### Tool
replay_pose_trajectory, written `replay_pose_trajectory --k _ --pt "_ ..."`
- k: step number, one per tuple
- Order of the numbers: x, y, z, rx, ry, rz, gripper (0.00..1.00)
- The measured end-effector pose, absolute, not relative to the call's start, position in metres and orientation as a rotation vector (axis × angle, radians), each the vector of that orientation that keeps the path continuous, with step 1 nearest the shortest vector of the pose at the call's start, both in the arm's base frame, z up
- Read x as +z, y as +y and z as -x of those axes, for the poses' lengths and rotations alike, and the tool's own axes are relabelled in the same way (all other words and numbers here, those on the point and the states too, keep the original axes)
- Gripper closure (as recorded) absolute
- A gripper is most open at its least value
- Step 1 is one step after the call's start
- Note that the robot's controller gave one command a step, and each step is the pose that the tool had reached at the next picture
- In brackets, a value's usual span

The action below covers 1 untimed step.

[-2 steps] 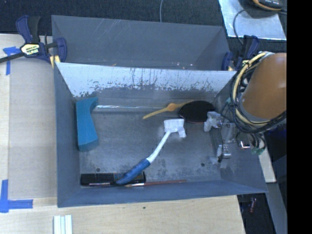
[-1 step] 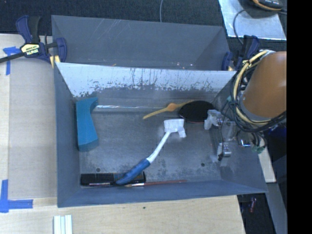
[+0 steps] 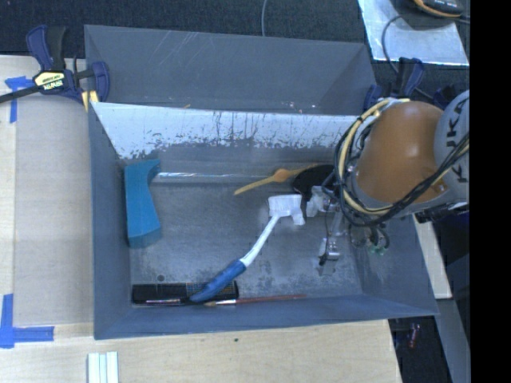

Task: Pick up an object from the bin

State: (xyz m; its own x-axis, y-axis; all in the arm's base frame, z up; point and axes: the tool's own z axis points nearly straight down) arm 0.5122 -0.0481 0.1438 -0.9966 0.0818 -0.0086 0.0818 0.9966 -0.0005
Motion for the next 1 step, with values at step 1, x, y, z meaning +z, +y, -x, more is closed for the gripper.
replay_pose_trajectory --k 1 --pt "0.1149 0.0037 -0.562 0.0 3.085 -0.527 0.0"
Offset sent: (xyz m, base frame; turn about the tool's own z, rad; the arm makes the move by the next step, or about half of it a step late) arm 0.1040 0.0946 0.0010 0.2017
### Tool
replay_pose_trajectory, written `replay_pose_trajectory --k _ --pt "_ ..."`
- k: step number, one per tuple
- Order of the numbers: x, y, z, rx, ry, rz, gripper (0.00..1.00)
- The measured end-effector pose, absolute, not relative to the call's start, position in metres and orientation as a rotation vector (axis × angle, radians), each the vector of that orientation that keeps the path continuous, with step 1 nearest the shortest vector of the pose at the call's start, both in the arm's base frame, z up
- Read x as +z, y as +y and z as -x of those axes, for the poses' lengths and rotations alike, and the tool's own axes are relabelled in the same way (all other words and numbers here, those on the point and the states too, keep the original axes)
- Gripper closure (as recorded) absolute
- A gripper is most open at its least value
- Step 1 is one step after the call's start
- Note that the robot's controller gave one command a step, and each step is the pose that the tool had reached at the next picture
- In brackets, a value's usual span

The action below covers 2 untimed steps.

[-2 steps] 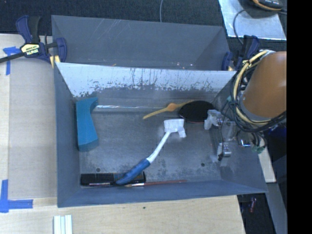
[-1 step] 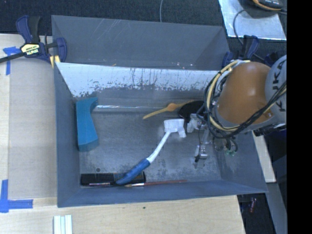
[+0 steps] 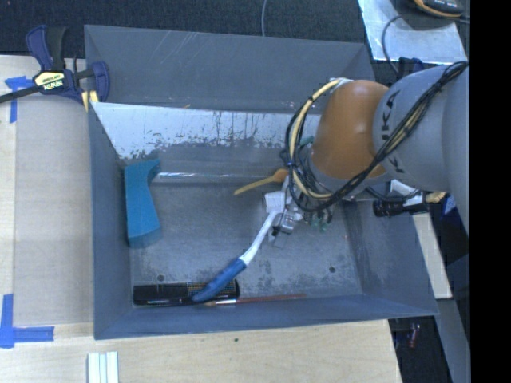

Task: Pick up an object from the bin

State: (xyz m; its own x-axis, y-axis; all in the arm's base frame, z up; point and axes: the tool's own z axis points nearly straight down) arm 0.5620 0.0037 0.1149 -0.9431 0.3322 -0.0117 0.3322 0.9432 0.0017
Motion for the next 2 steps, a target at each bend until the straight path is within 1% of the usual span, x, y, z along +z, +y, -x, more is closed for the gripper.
replay_pose_trajectory --k 1,2 --pt "0.143 0.043 -0.615 -0.001 3.105 -0.443 0.0" --pt "0.121 0.035 -0.601 0.001 3.082 -0.566 0.0"
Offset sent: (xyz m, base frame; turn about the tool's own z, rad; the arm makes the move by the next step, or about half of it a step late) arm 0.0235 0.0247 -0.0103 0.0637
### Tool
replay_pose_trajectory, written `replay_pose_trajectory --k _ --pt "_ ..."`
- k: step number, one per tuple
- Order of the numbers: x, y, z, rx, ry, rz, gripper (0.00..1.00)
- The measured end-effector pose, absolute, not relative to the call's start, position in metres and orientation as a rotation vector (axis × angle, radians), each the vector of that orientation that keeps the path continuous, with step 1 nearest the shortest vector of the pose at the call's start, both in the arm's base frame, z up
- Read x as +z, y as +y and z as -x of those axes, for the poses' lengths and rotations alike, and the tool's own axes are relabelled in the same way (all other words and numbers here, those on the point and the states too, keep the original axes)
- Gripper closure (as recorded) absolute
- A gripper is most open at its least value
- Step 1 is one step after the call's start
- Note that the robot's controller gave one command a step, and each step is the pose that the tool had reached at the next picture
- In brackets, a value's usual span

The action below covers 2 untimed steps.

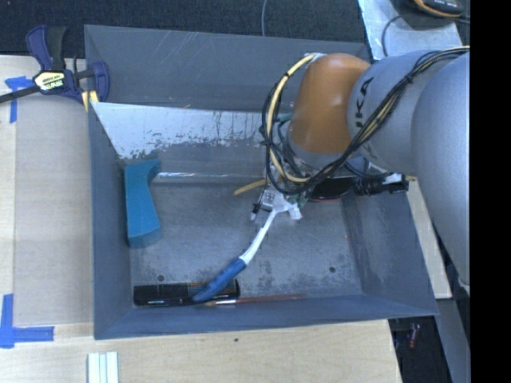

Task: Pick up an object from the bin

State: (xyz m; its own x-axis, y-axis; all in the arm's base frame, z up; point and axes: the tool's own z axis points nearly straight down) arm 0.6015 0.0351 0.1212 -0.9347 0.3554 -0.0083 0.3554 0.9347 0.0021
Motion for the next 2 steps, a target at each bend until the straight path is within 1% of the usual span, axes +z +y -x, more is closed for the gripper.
replay_pose_trajectory --k 1,2 --pt "0.112 0.005 -0.566 0.003 3.105 -0.362 0.0" --pt "0.092 -0.013 -0.557 0.004 3.1 -0.384 0.0"
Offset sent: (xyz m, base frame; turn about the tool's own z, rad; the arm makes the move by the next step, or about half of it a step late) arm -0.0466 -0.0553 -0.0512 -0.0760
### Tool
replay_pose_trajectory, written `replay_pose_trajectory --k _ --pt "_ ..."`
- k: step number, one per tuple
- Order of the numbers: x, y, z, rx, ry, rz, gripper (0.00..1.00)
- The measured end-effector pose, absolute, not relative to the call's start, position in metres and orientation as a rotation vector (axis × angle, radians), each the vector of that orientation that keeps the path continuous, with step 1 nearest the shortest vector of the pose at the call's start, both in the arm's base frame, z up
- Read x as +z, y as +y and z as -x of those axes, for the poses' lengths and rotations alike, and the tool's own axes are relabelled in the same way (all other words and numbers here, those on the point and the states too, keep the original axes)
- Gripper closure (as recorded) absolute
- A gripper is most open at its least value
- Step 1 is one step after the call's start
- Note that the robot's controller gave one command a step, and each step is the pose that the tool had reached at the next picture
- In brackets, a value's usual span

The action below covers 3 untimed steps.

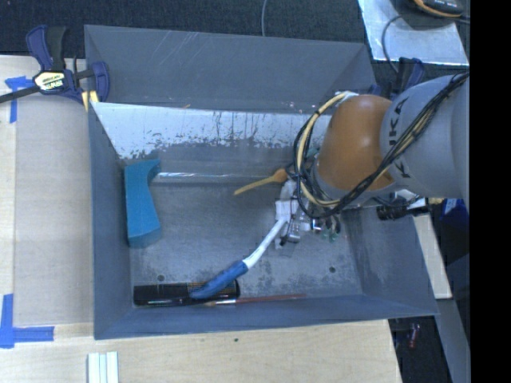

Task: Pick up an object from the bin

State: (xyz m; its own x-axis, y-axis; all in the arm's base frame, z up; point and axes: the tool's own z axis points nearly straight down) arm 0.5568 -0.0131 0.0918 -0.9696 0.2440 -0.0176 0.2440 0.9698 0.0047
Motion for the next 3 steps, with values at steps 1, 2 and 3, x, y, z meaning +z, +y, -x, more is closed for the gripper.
replay_pose_trajectory --k 1,2,3 --pt "0.082 -0.004 -0.572 0.001 3.119 -0.156 0.0" --pt "0.081 -0.015 -0.571 0.0 3.123 0.016 0.0" --pt "0.081 -0.02 -0.558 0.004 3.096 -0.404 0.0"
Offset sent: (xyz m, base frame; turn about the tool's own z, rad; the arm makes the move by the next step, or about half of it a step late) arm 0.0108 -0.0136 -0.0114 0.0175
